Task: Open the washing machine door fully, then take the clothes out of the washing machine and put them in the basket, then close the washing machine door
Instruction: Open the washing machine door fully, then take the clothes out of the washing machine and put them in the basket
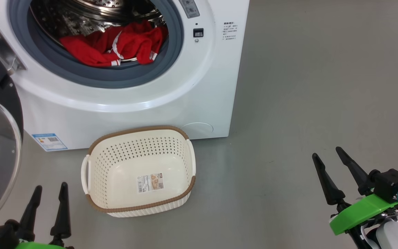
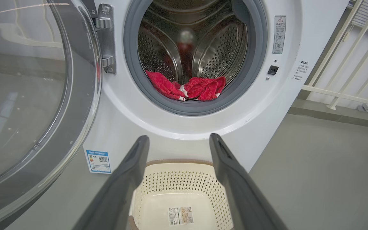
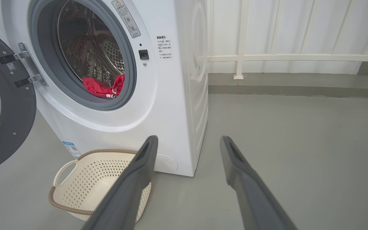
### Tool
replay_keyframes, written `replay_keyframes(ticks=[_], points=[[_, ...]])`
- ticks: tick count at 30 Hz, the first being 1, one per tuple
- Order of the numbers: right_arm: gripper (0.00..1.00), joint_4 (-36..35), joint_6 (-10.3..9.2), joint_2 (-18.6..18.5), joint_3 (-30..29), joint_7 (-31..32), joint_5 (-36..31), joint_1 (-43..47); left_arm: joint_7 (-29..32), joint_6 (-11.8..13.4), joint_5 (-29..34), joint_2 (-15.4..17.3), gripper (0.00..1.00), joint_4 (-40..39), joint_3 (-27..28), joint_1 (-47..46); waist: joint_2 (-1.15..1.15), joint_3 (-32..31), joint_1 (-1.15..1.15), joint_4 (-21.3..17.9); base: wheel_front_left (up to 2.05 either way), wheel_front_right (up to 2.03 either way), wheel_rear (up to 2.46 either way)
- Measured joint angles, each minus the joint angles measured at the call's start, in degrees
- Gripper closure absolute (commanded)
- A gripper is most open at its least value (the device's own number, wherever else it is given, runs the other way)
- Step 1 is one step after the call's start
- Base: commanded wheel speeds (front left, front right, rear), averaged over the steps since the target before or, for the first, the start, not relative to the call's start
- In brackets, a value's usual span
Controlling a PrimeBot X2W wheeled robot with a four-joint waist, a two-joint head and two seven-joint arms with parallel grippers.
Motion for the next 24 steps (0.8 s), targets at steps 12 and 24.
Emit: replay_keyframes(ticks=[12,24], points=[[0.00,-0.5,0.00,0.2,-0.3,0.0,0.0,0.0,0.0,0.0,-0.2,0.1,0.00,-0.5,0.6,0.0,0.00,0.3,0.00,0.5,0.00,0.00,0.00],[0.00,-0.6,0.00,0.5,-0.3,0.0,0.0,0.0,0.0,0.0,-0.3,0.4,0.00,-1.0,0.1,-0.1,0.00,1.3,0.00,0.7,0.08,-0.13,0.05]])
